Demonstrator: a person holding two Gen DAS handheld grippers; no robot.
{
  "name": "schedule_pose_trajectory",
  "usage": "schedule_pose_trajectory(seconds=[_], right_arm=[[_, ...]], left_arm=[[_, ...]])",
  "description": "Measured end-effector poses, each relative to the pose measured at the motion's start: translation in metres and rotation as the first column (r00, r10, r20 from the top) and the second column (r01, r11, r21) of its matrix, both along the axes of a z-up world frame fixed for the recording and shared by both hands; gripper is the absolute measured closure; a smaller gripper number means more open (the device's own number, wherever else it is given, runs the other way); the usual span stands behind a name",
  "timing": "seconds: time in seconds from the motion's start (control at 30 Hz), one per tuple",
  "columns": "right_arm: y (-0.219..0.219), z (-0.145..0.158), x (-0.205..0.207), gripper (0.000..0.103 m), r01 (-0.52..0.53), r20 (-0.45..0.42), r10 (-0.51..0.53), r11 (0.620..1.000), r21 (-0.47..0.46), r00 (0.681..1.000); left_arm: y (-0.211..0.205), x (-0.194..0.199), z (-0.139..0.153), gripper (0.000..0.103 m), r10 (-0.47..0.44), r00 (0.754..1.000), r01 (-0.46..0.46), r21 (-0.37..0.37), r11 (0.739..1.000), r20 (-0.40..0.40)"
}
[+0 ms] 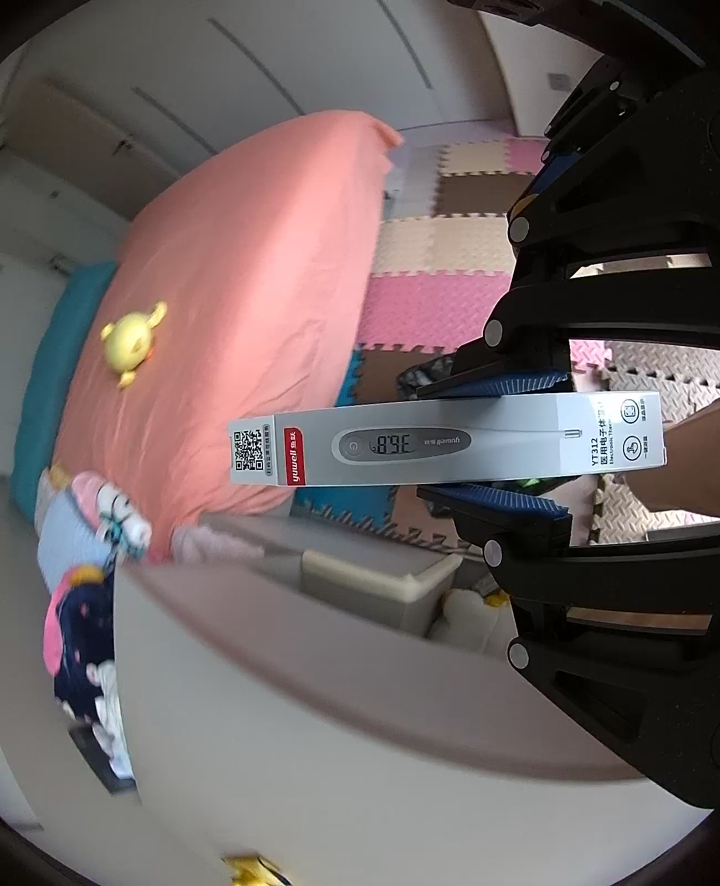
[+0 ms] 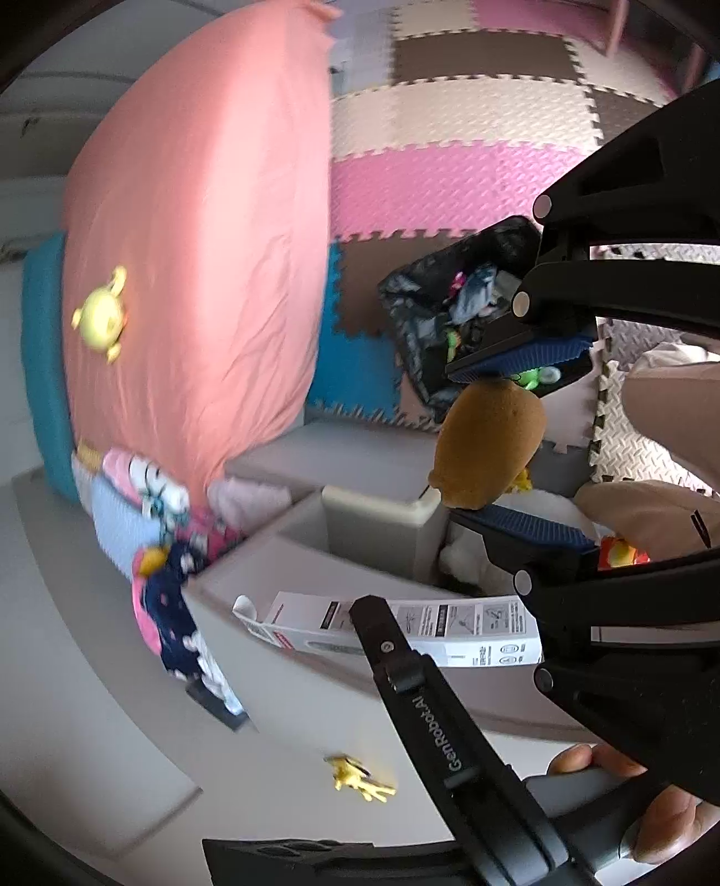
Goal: Collect trash
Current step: 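Carry the thermometer box and orange plush toward the trash bag, then open both tools over the trash bag to drop the box and plush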
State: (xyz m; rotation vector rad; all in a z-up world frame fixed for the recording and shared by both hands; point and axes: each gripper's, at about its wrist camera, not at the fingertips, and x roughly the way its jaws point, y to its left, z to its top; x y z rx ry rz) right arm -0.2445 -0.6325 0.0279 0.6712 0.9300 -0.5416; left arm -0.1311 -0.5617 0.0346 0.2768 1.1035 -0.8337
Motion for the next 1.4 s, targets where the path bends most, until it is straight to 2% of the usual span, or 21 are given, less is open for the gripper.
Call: schedule_pose_trajectory(seconds=[0.1,0.13,0.17,0.2,0.23,0.3,0.37,0.6,0.9,1.13,1.4], right_arm=[[-0.013,-0.011,-0.018,0.056,0.035,-0.002,-0.035,0.999,0.027,0.999],[-0.017,-0.014,-0.023,0.055,0.051,-0.001,-0.051,0.998,0.039,0.999],[-0.022,-0.018,-0.028,0.042,0.071,-0.014,-0.071,0.997,0.042,0.997],[-0.025,-0.021,-0.032,0.016,0.096,-0.032,-0.095,0.995,0.033,0.995],[-0.028,-0.023,-0.037,0.01,0.122,-0.037,-0.121,0.992,0.022,0.992],[-0.033,-0.028,-0.048,0.009,0.181,-0.041,-0.18,0.984,0.008,0.983],[-0.042,-0.033,-0.054,0.009,0.2,-0.046,-0.198,0.979,0.032,0.979],[-0.045,-0.037,-0.053,0.009,0.179,-0.043,-0.177,0.982,0.055,0.983],[-0.033,-0.03,-0.031,0.009,0.142,-0.047,-0.14,0.988,0.051,0.989],[-0.016,-0.01,0.001,0.009,0.103,-0.028,-0.103,0.994,0.017,0.994],[0.02,0.009,0.065,0.009,0.01,-0.016,-0.011,1.0,-0.005,1.0]], left_arm=[[-0.017,-0.016,-0.009,0.073,-0.04,0.999,0.04,0.027,0.999,-0.001],[-0.021,-0.02,-0.011,0.068,-0.051,0.999,0.051,0.03,0.998,-0.004],[-0.028,-0.024,-0.014,0.056,-0.076,0.997,0.077,0.035,0.996,-0.019],[-0.036,-0.028,-0.017,0.01,-0.094,0.995,0.095,0.052,0.994,-0.027],[-0.04,-0.031,-0.017,0.006,-0.09,0.996,0.09,0.064,0.994,-0.002],[-0.044,-0.034,-0.014,0.006,-0.074,0.995,0.069,0.068,0.995,0.068],[-0.047,-0.036,-0.015,0.006,-0.072,0.994,0.065,0.077,0.995,0.082],[-0.044,-0.027,-0.02,0.006,-0.051,0.997,0.046,0.084,0.995,0.051],[-0.022,-0.015,-0.007,0.006,-0.025,0.999,0.023,0.038,0.999,0.034],[0.006,0.004,0.006,0.006,0.009,0.999,-0.01,0.015,1.0,0.053],[0.06,0.057,0.027,0.006,0.102,0.993,-0.101,-0.023,0.995,0.065]])
